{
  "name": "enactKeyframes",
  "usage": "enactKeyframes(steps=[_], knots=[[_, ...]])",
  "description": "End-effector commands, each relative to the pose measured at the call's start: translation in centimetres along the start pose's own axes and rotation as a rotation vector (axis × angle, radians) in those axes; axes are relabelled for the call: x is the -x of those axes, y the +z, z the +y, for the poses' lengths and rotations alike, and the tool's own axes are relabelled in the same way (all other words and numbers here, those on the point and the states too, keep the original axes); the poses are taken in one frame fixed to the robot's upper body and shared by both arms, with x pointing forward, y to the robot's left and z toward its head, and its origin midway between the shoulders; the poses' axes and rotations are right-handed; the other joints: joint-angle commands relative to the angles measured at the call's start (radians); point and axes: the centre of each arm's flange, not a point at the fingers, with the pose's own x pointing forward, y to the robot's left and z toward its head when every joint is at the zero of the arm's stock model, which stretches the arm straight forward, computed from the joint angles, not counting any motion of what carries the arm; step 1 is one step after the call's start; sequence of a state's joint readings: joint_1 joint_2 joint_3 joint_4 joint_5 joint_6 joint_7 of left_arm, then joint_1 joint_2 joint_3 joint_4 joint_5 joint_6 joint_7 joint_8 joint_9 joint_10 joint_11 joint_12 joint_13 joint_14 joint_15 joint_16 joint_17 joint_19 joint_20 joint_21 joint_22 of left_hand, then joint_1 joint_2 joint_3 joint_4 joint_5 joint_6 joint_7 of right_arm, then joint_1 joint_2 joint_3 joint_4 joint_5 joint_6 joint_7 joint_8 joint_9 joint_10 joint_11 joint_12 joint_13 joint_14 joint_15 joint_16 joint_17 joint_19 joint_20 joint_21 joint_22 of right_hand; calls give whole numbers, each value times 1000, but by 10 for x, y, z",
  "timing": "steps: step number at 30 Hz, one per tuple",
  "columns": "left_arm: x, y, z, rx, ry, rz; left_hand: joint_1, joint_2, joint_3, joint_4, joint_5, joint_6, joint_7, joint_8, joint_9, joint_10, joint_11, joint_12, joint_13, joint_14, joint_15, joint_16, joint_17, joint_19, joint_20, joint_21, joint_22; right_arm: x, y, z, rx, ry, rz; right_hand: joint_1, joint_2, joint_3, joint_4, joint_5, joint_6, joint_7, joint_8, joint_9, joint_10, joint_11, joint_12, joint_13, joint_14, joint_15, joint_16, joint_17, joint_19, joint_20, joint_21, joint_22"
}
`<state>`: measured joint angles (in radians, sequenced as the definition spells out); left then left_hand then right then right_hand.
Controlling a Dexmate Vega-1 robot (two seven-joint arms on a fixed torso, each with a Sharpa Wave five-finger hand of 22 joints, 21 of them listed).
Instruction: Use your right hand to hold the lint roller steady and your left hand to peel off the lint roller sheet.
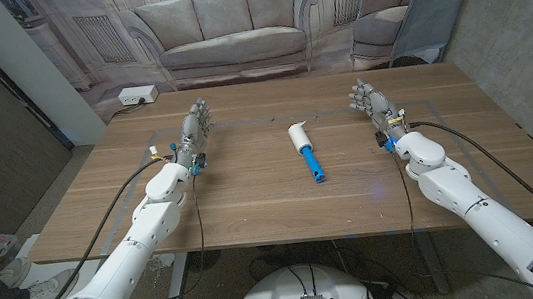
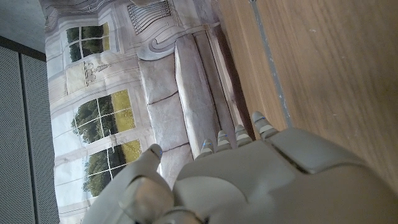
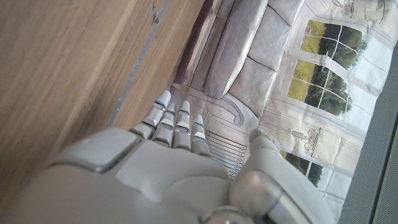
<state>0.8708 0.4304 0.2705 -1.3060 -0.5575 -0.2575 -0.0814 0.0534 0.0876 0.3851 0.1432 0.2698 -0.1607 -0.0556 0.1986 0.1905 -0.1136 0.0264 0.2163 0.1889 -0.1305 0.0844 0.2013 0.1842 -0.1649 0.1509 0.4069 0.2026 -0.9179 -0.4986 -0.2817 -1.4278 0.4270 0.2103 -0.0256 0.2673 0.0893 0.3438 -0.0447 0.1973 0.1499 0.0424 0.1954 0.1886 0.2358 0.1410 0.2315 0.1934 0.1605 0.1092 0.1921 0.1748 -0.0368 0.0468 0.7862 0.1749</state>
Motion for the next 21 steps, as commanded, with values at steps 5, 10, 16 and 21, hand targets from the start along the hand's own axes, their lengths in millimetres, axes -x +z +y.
enactKeyframes(steps=[5, 10, 16, 21], knots=[[-6, 0, -1, -4, -12, 10, 17, 2, 5, -12, -6, 10, -4, 5, -1, -5, 6, 0, 4, -6, 6, -3, 2, 0, 9, -2, 2, 15, 14, 9, 260, -17, 6, 24, 4, 8, -16, -3, 17, -4, 8, 3, 11, 1, 1, 3, -4, 3, -2, 3, -4, 8, -10, 2], [-8, -1, -1, -4, -22, 13, 22, 2, 7, -14, -9, 10, -4, 5, -1, -4, 7, 0, 5, -6, 7, -4, 3, 0, 12, -3, 2, 20, 21, 15, 348, -17, 3, 33, 9, 13, -23, -5, 29, -4, 12, 3, 19, -1, 4, 3, -3, 3, -2, 2, -6, 8, -14, 2], [-10, -2, -1, -2, -24, 18, 26, 2, 8, -16, -11, 10, -5, 4, -1, -5, 8, -1, 5, -6, 7, -4, 3, 0, 13, -3, 2, 24, 28, 21, 444, -10, 8, 39, 21, 19, -26, -7, 42, -7, 16, 3, 29, 0, 8, 3, 2, 1, 1, 5, -3, 6, -18, 3], [-12, -2, -1, -3, -23, 20, 29, 3, 9, -18, -13, 11, -5, 4, -1, -5, 7, -1, 5, -5, 8, -4, 3, 0, 13, -3, 3, 27, 35, 28, 528, -17, 14, 40, 28, 22, -26, -10, 58, -13, 20, 4, 42, -5, 13, 3, 7, -2, 4, 6, -1, 5, -20, 3]])
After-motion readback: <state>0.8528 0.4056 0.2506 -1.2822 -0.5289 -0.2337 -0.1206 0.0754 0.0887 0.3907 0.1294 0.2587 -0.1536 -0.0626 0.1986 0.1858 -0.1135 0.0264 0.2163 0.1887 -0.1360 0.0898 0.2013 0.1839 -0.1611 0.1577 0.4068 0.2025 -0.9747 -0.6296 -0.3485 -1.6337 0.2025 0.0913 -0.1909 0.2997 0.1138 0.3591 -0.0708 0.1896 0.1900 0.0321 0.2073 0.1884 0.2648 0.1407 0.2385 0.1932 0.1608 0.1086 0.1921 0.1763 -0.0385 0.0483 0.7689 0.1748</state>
